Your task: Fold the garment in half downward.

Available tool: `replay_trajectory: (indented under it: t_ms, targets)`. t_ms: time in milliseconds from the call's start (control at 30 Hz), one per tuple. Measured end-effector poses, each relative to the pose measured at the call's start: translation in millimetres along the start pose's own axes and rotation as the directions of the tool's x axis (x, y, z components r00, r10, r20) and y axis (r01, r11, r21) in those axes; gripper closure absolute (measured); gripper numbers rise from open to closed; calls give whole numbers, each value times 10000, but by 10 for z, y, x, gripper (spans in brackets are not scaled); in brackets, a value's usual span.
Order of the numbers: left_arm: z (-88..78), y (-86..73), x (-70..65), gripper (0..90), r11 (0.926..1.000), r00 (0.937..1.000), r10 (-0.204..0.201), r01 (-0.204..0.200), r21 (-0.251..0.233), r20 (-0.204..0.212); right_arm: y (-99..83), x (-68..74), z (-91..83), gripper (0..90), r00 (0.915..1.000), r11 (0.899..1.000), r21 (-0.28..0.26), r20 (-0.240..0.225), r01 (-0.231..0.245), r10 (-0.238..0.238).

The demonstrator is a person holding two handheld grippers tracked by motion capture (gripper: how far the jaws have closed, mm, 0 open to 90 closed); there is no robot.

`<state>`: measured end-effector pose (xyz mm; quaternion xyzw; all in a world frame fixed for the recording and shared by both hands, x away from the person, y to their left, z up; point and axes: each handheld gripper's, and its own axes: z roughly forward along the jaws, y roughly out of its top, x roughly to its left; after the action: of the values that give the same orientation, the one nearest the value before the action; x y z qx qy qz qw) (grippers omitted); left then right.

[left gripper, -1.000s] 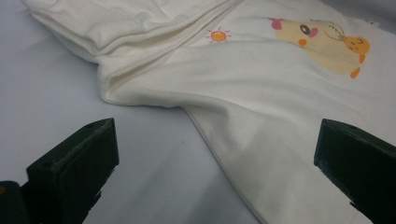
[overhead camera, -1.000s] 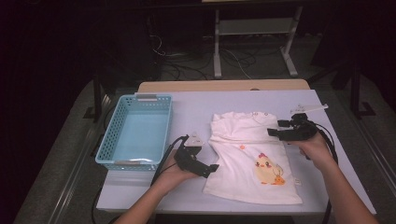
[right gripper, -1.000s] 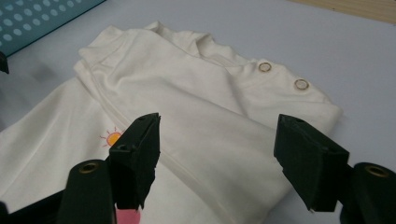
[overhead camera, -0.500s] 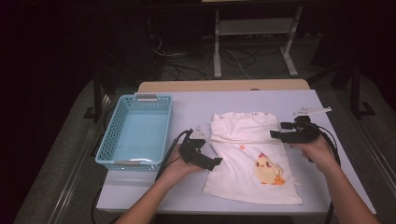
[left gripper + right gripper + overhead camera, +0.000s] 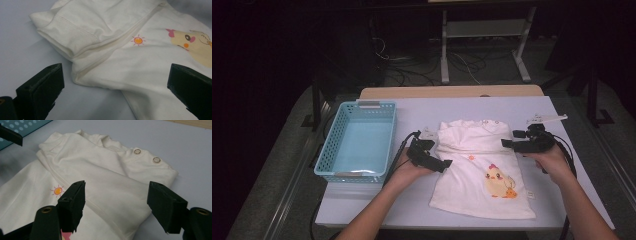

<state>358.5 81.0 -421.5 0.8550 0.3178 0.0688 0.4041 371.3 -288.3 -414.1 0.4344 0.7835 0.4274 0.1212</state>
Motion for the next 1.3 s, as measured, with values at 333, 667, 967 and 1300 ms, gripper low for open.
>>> replay_trajectory:
  t_ms: [333, 667, 967, 1300]
  targets:
    - [133, 173, 135, 91, 9997, 9992, -241, 241, 21, -317, 5, -22, -3, 296, 10000, 10000, -36, 29, -85, 86]
    - [212, 341, 389, 189, 9991, 9955, -417, 409, -116, -856, 17, -37, 6, 297, 10000, 9999, -148, 37, -55, 55]
    - [374, 420, 659, 321, 9989, 9932, -453, 460, 38, -1069, 28, -19, 38, 297, 10000, 10000, -72, 55, -39, 39]
    - [535, 619, 890, 454, 9977, 9899, -642, 665, 144, -1265, 24, -32, 64, 297, 10000, 10000, -18, 39, -38, 38]
